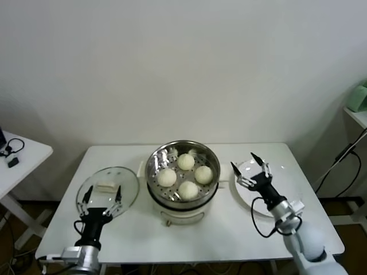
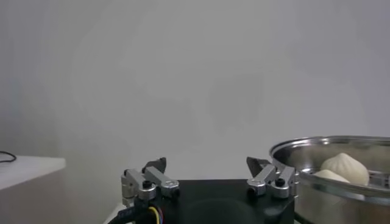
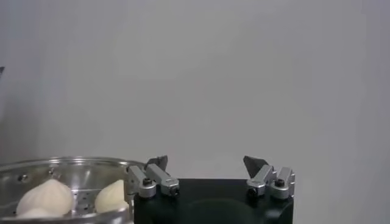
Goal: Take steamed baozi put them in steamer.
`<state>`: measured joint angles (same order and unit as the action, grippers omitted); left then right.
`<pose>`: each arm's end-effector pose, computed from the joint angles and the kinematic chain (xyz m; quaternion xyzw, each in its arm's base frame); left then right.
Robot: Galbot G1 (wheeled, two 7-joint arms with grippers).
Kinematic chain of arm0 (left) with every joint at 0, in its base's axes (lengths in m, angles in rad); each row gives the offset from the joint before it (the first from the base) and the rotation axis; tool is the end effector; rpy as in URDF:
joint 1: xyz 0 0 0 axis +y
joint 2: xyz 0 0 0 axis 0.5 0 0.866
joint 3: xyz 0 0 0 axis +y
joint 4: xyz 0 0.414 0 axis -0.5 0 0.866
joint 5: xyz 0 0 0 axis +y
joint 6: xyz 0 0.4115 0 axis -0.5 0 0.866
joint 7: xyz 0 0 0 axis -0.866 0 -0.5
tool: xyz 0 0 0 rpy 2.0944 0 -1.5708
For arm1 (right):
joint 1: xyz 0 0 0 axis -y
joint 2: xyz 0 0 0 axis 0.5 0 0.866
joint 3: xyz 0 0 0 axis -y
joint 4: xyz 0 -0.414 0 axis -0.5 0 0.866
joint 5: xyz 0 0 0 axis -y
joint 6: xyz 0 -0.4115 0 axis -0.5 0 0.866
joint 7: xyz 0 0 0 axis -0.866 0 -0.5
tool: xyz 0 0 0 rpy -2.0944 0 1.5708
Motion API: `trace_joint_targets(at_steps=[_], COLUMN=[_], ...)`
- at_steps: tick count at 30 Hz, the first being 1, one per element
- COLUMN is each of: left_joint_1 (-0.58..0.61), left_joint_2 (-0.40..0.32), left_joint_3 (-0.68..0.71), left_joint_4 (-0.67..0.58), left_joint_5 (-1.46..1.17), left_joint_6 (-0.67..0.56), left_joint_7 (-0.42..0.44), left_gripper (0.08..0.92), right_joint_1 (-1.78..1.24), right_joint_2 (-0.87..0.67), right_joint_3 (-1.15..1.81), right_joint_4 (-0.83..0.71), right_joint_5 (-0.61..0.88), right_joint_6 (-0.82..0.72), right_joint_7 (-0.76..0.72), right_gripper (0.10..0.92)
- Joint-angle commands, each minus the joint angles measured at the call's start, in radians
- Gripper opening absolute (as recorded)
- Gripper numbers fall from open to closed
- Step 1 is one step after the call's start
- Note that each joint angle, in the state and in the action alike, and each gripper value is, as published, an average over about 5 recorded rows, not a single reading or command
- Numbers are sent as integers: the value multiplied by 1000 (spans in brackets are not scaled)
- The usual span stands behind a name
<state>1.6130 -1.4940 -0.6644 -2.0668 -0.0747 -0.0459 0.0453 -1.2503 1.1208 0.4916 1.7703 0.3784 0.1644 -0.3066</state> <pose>0.1880 0.0674 -0.3724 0.0190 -0.9993 -0.0322 0.0083 0.3333 -0.1330 -0.3800 -0.2113 0.9749 -0.0332 0.0611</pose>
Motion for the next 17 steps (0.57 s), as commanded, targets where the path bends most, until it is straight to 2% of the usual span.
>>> trace_joint_targets(at_steps=[1,17], left_joint_1=[10,1], left_joint_2=[-2,-8], left_joint_3=[-5,-12], left_joint_4=[-1,6], left_joint_5=[-8,12], left_joint_6=[1,-11], left_joint_7=[-2,-25], left_gripper=[823,823], right_joint_1=[-250,-246], right_joint_2=[168,167], right_joint_3=[125,124], right_joint_4=[36,35], right_joint_5=[-11,10], right_joint_6=[72,72], right_joint_7=[-4,-17], right_gripper=[823,823])
